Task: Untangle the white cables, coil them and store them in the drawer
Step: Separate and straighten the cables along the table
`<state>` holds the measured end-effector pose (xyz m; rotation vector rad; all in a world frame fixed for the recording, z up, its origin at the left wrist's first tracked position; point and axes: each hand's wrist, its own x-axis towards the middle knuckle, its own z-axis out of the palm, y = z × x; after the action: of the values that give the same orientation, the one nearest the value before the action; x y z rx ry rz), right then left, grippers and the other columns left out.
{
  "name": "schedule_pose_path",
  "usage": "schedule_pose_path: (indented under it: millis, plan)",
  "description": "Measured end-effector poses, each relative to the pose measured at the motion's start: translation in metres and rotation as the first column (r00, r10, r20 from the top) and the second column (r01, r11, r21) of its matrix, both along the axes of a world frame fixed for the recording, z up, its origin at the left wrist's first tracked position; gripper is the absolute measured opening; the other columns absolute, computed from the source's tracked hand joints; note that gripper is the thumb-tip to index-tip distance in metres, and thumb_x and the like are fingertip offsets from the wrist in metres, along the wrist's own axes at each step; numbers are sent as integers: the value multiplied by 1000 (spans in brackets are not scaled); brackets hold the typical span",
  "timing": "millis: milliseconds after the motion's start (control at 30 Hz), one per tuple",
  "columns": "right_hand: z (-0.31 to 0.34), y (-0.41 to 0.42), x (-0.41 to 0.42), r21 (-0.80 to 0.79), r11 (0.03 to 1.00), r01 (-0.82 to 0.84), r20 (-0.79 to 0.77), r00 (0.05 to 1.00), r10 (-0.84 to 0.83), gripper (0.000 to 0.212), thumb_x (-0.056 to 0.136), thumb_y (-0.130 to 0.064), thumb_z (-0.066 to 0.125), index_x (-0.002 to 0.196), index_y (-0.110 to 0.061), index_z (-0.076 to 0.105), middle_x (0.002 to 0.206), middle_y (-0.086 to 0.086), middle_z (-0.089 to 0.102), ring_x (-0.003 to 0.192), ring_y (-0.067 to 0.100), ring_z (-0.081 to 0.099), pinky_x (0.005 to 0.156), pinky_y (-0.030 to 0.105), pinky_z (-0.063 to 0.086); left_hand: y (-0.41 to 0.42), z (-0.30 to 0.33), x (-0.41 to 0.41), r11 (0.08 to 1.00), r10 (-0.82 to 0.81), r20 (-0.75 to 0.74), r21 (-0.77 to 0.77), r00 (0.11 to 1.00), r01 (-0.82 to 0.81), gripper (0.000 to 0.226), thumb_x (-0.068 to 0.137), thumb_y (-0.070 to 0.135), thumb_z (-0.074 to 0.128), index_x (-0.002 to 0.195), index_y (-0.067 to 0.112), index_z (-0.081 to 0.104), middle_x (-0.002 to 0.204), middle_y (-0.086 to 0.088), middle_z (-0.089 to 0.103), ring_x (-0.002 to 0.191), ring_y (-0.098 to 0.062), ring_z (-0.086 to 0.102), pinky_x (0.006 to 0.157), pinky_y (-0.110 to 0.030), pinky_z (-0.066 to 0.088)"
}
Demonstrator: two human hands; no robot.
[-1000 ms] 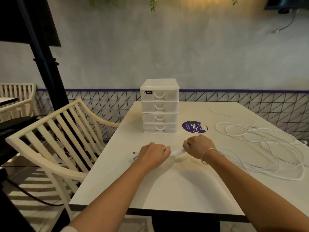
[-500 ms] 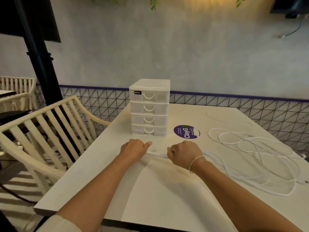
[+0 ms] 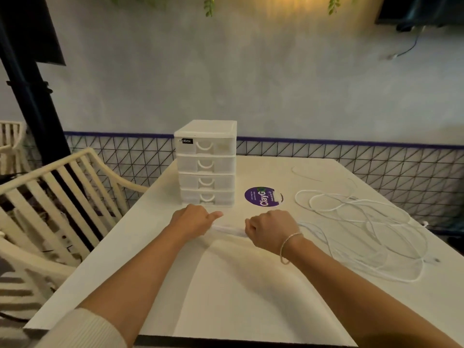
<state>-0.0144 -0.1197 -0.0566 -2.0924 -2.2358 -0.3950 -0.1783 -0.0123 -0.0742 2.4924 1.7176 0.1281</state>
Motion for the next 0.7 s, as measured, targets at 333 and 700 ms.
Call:
schedule_pose_path:
  millis: [333, 700]
  plan:
    - [-16, 7, -5, -69, 965, 251, -65, 965, -256, 40, 99, -27, 27, 95, -12, 64, 98, 11, 67, 80, 27, 57, 70, 30, 42, -18, -12, -21, 978, -173, -105, 102, 979, 184, 36, 102, 29, 28, 126, 44, 51, 115, 1, 62, 107, -23, 55, 87, -32, 43]
    - [-21, 27, -12, -59, 976, 208, -91, 973, -213, 37, 100, -27, 29, 95, -12, 63, 95, 8, 68, 85, 26, 64, 81, 34, 53, 9, -33, -56, 959, 111, 19, 262, 994, -112, 62, 99, 50, 23, 106, 9, 68, 114, -8, 56, 112, -24, 46, 94, -35, 34]
